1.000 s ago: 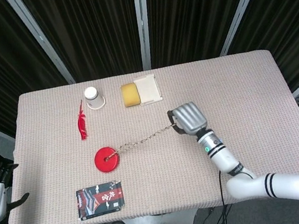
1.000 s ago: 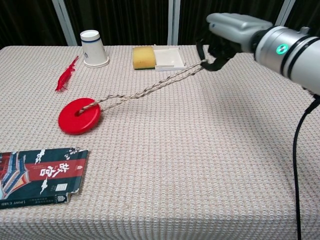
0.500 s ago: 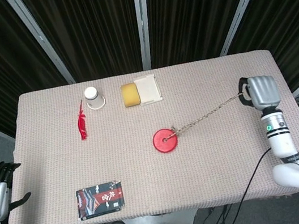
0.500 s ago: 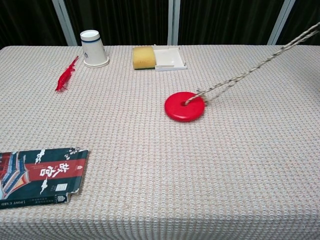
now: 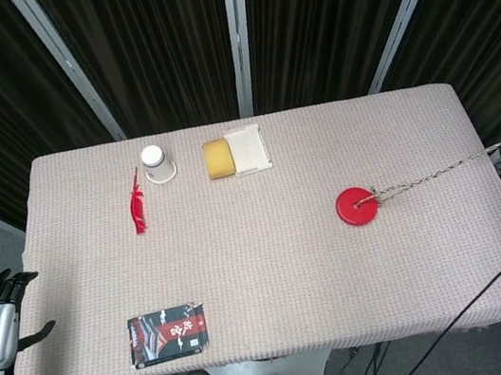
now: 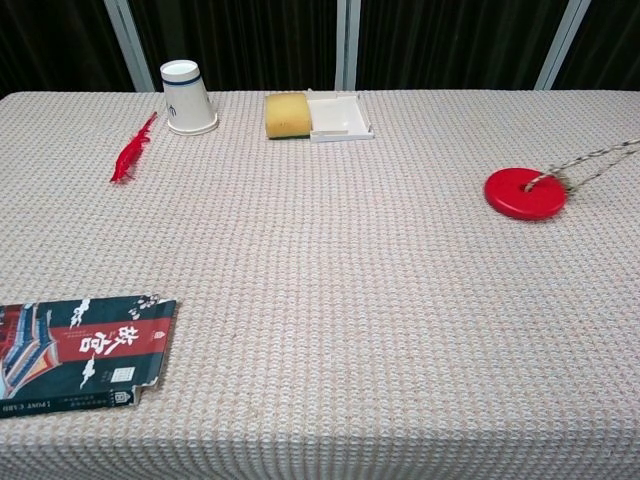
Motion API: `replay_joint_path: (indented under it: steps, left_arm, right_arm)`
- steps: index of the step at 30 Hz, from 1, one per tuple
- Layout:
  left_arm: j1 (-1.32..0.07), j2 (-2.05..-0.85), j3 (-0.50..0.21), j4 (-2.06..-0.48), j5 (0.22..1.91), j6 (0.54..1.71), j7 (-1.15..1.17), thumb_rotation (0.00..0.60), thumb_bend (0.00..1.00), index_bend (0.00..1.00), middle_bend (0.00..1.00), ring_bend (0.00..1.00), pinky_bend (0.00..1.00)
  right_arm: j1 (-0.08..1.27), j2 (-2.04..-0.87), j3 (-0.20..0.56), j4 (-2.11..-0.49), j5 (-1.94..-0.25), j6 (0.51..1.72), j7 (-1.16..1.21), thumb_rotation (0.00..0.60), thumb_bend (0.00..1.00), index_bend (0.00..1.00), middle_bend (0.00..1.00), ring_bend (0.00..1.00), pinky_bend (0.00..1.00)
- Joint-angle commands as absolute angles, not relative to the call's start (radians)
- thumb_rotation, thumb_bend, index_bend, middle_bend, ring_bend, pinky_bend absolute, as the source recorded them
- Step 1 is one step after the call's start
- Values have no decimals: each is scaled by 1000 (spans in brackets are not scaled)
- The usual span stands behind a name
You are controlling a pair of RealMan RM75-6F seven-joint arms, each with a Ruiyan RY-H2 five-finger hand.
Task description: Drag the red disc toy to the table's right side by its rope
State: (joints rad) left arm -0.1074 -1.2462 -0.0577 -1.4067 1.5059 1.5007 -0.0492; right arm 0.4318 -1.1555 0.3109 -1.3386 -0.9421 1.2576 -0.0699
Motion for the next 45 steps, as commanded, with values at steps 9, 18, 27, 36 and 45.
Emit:
replay_joint_path:
  steps: [9,18,27,36,45]
  left_arm:
    - [-112,-1248,-56,-1415,1507,1494,-37,600,1,220,223,105,145]
    - [-106,-1248,-54,-1411,1498,1496,-42,600,1,220,223,105,145]
    - [-106,-1249,-54,-1408,1497,1495,-44,600,1,220,223,105,145]
    - [-102,-1252,-52,-1397,1492,1493,-54,600,1,220,223,105,145]
    - [-104,-1253,-52,-1398,1497,1495,-51,600,1,220,223,105,145]
  right_arm:
    - [415,-1136,330,-1415,-1004,1260,-26,600,574,979,927,738,902]
    - [596,-1238,367,-1558,-1076,1222,-241,600,574,979,927,738,902]
    - [683,-1391,304,-1487,-1023,1106,-348,600,487,820,848,646,835]
    - [704,-1205,271,-1628,-897,874,-330,600,0,0,0,0,0]
    - [661,-1041,235,-1737,-878,802,-238,600,0,0,0,0,0]
